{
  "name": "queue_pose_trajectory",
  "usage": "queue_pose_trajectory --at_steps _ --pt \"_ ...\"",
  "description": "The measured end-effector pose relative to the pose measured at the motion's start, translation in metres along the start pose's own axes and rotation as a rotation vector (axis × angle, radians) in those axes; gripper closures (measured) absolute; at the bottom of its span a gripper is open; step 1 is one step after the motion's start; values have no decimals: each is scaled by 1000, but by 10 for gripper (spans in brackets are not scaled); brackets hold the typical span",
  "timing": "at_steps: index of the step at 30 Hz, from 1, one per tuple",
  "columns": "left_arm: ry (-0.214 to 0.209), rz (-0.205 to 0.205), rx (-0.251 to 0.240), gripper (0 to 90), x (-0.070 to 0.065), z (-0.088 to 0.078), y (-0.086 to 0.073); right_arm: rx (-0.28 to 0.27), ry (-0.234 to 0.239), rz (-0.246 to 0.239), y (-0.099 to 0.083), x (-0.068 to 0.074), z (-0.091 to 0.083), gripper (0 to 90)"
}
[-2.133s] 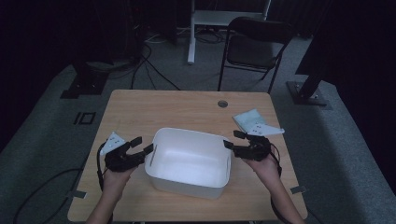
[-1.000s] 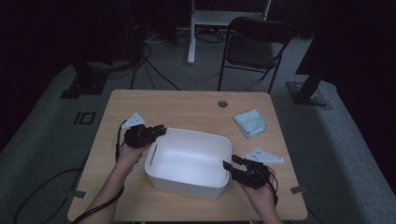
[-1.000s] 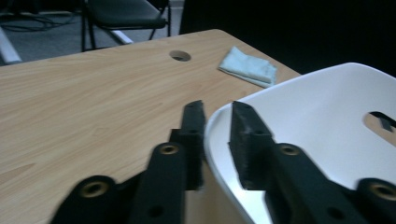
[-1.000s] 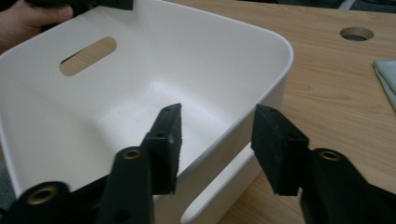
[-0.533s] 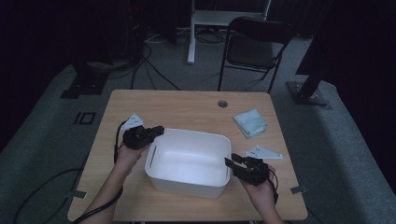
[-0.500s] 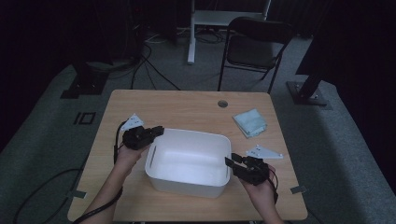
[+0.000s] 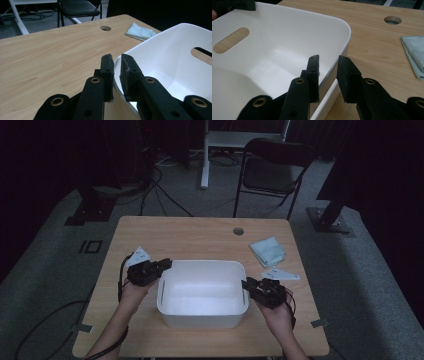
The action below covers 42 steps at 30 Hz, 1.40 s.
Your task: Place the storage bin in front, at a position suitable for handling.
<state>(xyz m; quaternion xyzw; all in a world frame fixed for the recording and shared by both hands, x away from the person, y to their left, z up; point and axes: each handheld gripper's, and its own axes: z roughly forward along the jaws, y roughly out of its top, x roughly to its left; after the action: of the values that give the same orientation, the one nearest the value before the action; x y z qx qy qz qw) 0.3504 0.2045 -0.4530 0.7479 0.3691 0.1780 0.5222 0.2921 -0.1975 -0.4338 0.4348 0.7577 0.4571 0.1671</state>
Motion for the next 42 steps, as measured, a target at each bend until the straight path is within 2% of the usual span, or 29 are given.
queue_pose_trajectory --at_steps 10,12,15,20,21,22,23,24,25,26,27,28,29,31,32,33,36,39,41,42 --pt "61 -4 0 804 -13 -8 -5 15 -4 -31 13 -12 16 739" --pt "76 -6 2 802 -17 -11 -6 11 18 -33 17 -17 18 761" --pt "88 -5 5 799 -22 -14 -8 3 64 -10 22 -28 20 799" --pt "103 -13 1 790 -29 -16 -10 5 57 -18 26 -32 24 808" --pt "105 -22 -8 788 -30 -17 -11 4 70 -3 27 -33 26 803" --pt "105 -22 -8 779 -30 -17 -11 4 70 -3 27 -33 26 803" --pt "109 -25 -24 757 -28 -17 -13 -5 88 0 26 -33 25 715" --pt "109 -25 -24 706 -28 -17 -13 -10 106 7 25 -32 22 690" --pt "112 -20 -23 706 -28 -16 -14 -10 106 7 25 -32 22 690" --pt "110 -32 -25 667 -26 -16 -14 -19 116 9 23 -31 19 650" --pt "93 -49 -22 652 -24 -16 -14 -29 115 12 22 -29 15 624" --pt "75 -49 -3 647 -23 -15 -13 -36 112 26 19 -25 7 579" --pt "75 -49 -3 610 -23 -15 -13 -36 112 26 19 -25 7 579" --pt "71 -37 27 610 -23 -13 -12 -20 95 37 15 -21 1 559" --pt "71 -37 27 612 -23 -13 -12 -20 95 37 15 -21 1 559" --pt "66 -31 43 621 -24 -12 -13 -9 91 51 9 -15 -5 547" --pt "57 -38 35 696 -25 -12 -13 7 83 40 4 -10 -7 552" --pt "101 -17 37 748 -29 -11 -11 25 51 28 -2 -4 -7 585" --pt "126 -6 42 765 -32 -11 -11 32 53 50 -4 -6 -6 638" --pt "126 -6 42 770 -32 -11 -11 38 37 44 -5 -6 -5 651"
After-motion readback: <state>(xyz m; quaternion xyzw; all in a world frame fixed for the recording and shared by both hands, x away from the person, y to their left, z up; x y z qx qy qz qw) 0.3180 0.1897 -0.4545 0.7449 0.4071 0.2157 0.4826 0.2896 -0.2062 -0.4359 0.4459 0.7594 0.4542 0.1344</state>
